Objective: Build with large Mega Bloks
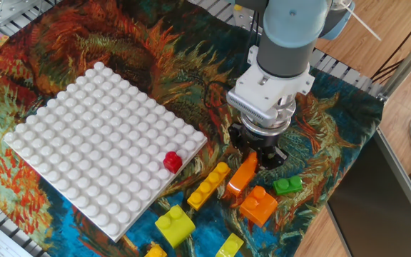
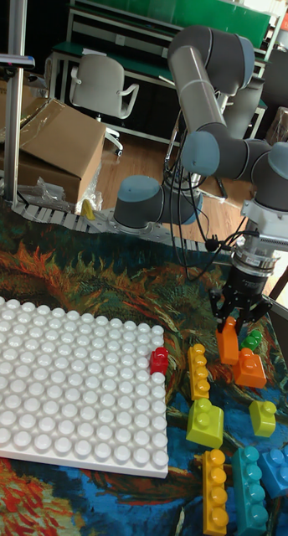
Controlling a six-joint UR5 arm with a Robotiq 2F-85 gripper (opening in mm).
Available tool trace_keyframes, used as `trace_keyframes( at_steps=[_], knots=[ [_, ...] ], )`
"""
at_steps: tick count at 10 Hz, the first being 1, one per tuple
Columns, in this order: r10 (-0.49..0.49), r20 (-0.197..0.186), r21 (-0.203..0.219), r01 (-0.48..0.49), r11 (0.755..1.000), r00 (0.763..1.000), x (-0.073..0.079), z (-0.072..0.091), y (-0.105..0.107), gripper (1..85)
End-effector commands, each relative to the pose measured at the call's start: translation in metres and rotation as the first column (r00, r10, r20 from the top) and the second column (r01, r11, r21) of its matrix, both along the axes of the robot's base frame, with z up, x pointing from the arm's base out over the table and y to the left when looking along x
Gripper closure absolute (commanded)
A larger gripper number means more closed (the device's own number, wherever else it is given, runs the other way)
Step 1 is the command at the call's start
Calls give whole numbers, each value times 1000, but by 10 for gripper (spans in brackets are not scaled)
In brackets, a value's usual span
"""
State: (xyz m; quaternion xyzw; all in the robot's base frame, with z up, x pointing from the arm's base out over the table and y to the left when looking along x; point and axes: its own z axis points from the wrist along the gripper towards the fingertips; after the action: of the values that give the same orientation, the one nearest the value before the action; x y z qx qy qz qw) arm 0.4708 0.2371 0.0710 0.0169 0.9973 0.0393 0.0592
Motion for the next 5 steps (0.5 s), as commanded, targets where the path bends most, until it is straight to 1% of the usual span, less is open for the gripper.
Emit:
trace_keyframes(
  at_steps=[1,2,3,4,5],
  knots=[
    [-8,30,19,8,1000,1000,7,7,3,843],
    [-8,24,-15,9,1000,1000,6,6,-6,843],
    [-8,20,-38,8,999,1000,5,6,-12,843],
    [6,17,-45,-5,999,1000,-2,11,-20,843],
    [16,-12,-45,-17,999,1000,-11,25,-32,843]
  ],
)
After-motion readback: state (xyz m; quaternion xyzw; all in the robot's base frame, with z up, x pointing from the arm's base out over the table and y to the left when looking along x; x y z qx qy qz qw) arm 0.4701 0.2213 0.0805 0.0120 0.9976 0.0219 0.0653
